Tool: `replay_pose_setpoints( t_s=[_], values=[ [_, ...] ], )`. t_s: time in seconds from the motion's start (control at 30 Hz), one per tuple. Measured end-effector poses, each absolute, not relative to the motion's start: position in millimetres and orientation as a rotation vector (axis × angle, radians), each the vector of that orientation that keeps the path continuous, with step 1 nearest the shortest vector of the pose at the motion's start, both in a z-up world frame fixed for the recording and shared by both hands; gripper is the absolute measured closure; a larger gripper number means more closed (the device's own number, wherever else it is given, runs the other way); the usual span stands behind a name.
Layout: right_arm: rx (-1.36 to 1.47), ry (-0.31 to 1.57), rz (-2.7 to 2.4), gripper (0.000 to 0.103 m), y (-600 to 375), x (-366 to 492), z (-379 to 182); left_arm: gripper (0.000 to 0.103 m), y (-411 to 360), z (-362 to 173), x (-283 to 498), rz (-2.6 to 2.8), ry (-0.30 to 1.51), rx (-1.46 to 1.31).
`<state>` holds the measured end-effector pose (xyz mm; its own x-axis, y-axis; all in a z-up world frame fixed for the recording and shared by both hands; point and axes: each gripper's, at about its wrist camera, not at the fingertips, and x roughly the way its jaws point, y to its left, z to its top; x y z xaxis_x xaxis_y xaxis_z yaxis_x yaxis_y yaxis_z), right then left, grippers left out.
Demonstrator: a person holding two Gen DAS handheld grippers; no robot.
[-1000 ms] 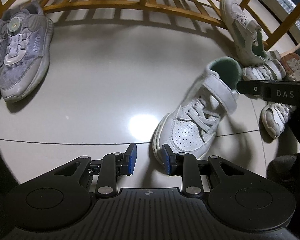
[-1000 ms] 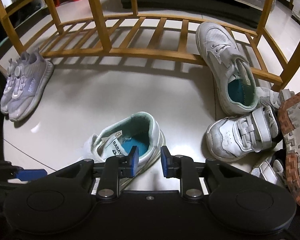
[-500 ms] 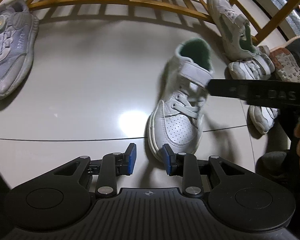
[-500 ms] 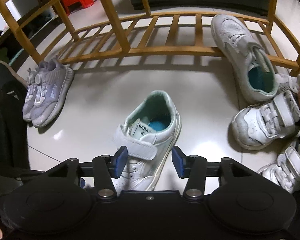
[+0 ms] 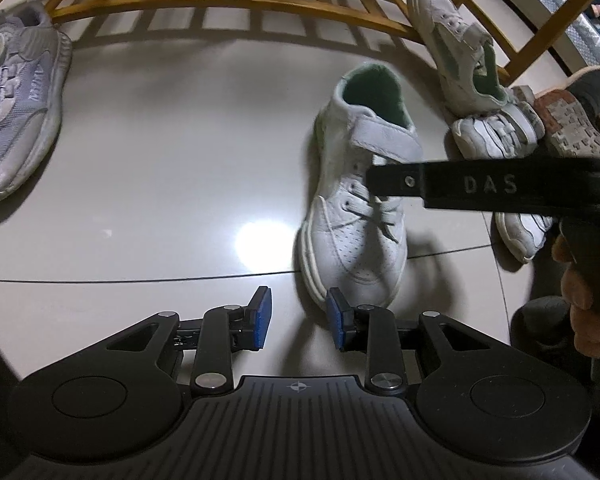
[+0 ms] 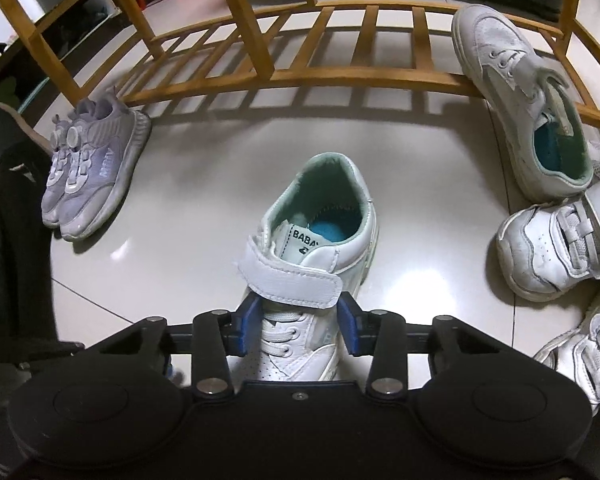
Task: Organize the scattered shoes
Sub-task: 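Close the right gripper on the heel collar of the white velcro sneaker, then lift the sneaker with the right gripper and carry it toward the matching white sneaker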
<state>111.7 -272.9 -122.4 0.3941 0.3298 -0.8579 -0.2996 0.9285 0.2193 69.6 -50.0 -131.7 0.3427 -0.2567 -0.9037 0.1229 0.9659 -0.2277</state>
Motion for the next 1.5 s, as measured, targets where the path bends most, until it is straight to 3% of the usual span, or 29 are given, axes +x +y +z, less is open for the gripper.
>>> replay_pose_setpoints(
  t_s=[0.27, 0.53, 0.6, 0.8, 1.5],
  values=[
    [0.088, 1.091, 0.334, 0.036, -267, 118, -126, 0.067, -20, -112, 74, -0.174, 1.149, -0.096],
    [0.027, 1.094, 0.277, 0.036, -248, 124, -137, 0.063, 15, -100, 74, -0.102, 1.114, -0.130],
    [-0.010, 1.086, 0.270, 0.044, -242, 124, -137, 0.062, 20, -101, 73, -0.099, 1.114, -0.142],
    [-0.040, 1.083, 0.305, 0.047, -236, 123, -137, 0.062, 23, -105, 70, -0.102, 1.126, -0.156],
    [-0.066, 1.060, 0.392, 0.048, -167, 173, -136, 0.058, 43, -120, 67, -0.059, 1.159, -0.171]
  ],
)
